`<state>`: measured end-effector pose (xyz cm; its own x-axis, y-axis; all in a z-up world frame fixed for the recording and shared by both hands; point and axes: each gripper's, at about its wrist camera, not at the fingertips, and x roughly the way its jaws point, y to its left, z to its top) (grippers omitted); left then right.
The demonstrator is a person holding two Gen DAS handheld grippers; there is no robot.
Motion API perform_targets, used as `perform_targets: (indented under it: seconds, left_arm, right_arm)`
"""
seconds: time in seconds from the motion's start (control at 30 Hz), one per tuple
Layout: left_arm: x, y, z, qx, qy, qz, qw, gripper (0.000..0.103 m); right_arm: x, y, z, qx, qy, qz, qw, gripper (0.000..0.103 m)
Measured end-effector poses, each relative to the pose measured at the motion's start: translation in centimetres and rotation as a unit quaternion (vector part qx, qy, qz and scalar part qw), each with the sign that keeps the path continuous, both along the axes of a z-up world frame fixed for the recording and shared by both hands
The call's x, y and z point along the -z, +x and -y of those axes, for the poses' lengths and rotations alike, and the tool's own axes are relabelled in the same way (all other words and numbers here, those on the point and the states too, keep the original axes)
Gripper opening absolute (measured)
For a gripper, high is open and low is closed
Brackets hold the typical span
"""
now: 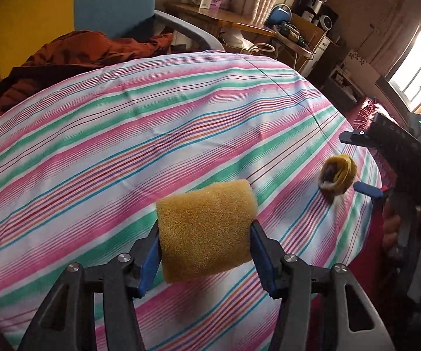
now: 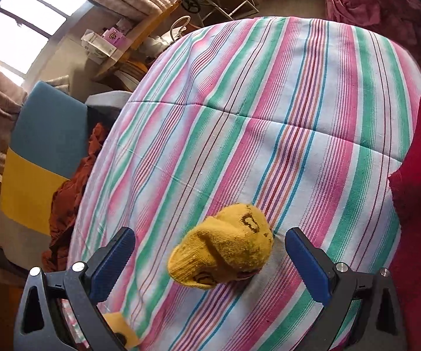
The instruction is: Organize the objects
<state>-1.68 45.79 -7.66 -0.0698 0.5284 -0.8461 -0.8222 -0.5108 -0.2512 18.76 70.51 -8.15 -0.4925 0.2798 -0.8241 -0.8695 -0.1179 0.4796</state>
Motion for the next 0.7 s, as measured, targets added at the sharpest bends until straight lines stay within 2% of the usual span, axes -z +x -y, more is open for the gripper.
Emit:
perform_targets:
  seconds: [0.1,0.23,0.3,0.33,0.37,0.43,0.5,0.57,0.7]
  left_arm:
    - [-1.0,0.1,4.0,-0.013,0.0,-0.013,0.9998,0.057]
    - [-1.1,0.6,8.4,-0.03,-0.005,-0.011,0.9995,0.057]
    - [-0.7,0.9,10.6,-0.043,-0.014,-0.01,0.9989,0.057]
    - [-0.4,1.1,11.3,-0.047,-0.017,-0.012,0.9987,0.057]
    - [0.0,1.3,12.0,-0.053,-0.021,-0.018,0.9982,0.057]
    - [0.9,1.3,12.9,-0.067,-0.035,-0.025,0.9968,0.057]
    - [1.6,1.1,13.6,-0.086,-0.041,-0.042,0.9946,0.057]
    - [2.1,1.0,14.2,-0.096,-0.025,-0.043,0.9942,0.058]
    - [2.5,1.5,14.0,-0.099,-0.012,-0.071,0.9925,0.059]
  right_arm:
    - [0.3,-1.0,0.1,-0.022,0.006,0.041,0.999,0.103]
    - [1.0,-2.1,0.3,-0.048,0.009,0.092,0.995,0.101]
    - [1.3,-2.7,0.4,-0.06,0.017,0.123,0.99,0.088]
    - [1.4,-2.9,0.5,-0.066,0.02,0.137,0.988,0.075]
    - [1.7,-3.2,0.5,-0.073,0.02,0.148,0.986,0.069]
    - [1.9,-3.7,0.8,-0.089,0.023,0.161,0.983,0.064]
    - [1.5,-3.9,1.2,-0.098,0.035,0.155,0.982,0.062]
    - [0.8,-3.9,1.5,-0.113,0.047,0.124,0.985,0.062]
    - [0.6,-5.3,2.7,-0.175,0.057,0.106,0.977,0.062]
